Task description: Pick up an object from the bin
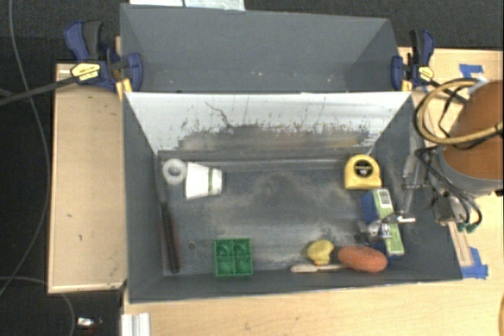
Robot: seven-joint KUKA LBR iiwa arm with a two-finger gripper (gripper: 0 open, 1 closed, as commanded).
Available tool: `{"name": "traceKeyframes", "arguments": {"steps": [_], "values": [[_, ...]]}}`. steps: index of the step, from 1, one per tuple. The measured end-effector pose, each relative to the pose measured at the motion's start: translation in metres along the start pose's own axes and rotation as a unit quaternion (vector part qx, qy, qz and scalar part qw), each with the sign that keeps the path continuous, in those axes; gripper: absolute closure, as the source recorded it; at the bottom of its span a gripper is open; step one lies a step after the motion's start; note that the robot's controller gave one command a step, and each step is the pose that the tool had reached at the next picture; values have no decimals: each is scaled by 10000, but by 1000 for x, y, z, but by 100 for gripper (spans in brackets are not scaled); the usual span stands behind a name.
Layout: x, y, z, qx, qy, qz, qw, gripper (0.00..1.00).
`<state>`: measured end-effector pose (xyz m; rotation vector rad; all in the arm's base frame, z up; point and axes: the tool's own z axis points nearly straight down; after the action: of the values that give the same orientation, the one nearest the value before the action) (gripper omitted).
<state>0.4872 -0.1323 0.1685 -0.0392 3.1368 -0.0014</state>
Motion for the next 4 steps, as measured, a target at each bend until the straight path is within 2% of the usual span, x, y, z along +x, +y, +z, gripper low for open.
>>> {"name": "traceKeyframes", "arguments": {"steps": [1, 2, 3, 4], "values": [[-6, 40, 9, 7, -36, -549, 9985, 0], [-3, -2, 41, -4, -25, 924, 9957, 0], [4, 38, 76, -2, -51, 238, 9997, 0], [1, 39, 81, -14, -81, 1060, 9943, 0]]}}
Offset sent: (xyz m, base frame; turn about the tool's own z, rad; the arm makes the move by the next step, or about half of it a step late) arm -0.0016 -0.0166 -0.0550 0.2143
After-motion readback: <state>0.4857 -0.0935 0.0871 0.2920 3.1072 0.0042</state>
